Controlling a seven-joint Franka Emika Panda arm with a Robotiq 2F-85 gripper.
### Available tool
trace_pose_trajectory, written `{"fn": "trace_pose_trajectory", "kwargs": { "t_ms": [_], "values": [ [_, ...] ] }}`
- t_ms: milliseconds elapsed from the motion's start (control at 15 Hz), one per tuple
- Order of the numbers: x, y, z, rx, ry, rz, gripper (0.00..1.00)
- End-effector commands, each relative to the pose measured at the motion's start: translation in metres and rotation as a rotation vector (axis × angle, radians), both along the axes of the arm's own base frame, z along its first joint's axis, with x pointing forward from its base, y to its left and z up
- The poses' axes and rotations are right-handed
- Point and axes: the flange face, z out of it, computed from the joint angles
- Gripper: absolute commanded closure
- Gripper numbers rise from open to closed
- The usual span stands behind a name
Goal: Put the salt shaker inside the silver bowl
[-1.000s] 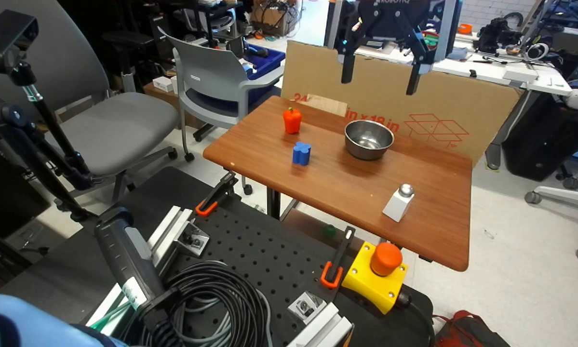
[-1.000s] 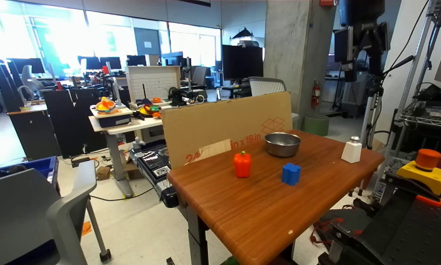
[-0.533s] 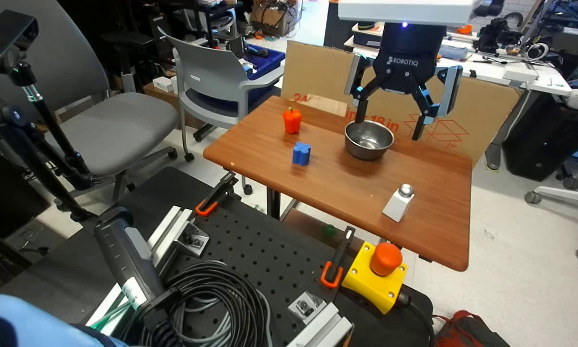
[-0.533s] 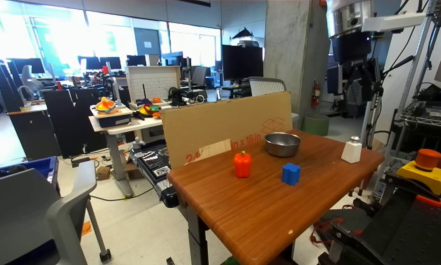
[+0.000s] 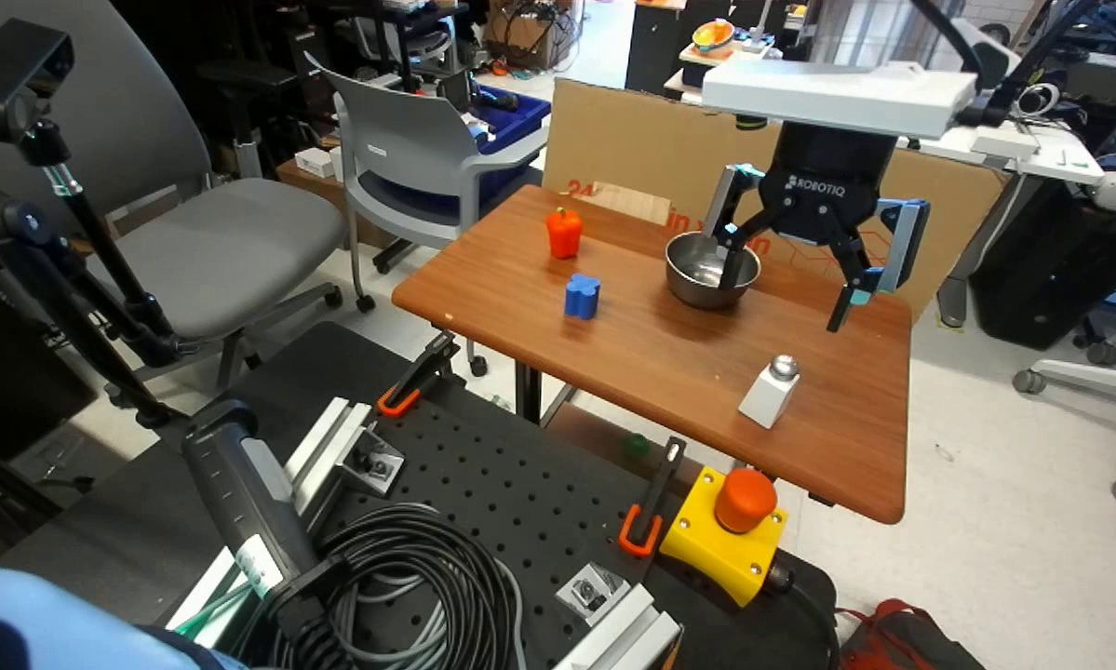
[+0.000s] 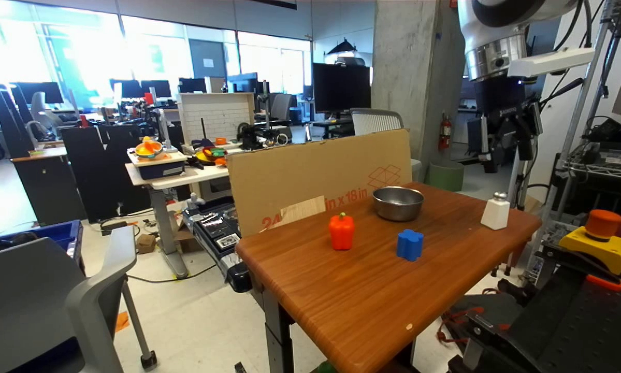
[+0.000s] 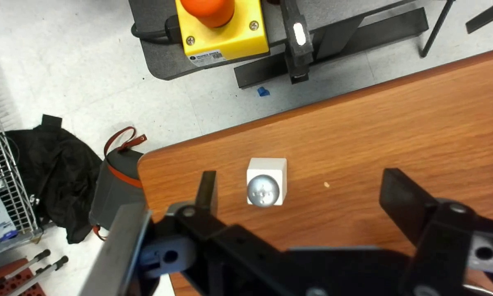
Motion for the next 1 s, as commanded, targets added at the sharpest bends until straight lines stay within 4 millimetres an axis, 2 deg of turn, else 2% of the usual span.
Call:
{"fn": "trace_pose_trajectory", "kwargs": {
  "t_ms": [0, 667, 733, 800, 933],
  "values": [
    [0.009, -0.013, -0.022, -0.014, 0.022, 0.001, 0.0],
    [0.026, -0.023, -0.071, -0.049, -0.002, 0.003, 0.0],
    [0.027, -0.025, -0.074, -0.055, 0.006, -0.002, 0.25],
    [0.029, -0.026, -0.077, -0.058, 0.019, -0.004, 0.26],
    [0.032, -0.027, -0.082, -0.055, 0.033, -0.006, 0.42]
  ]
}}
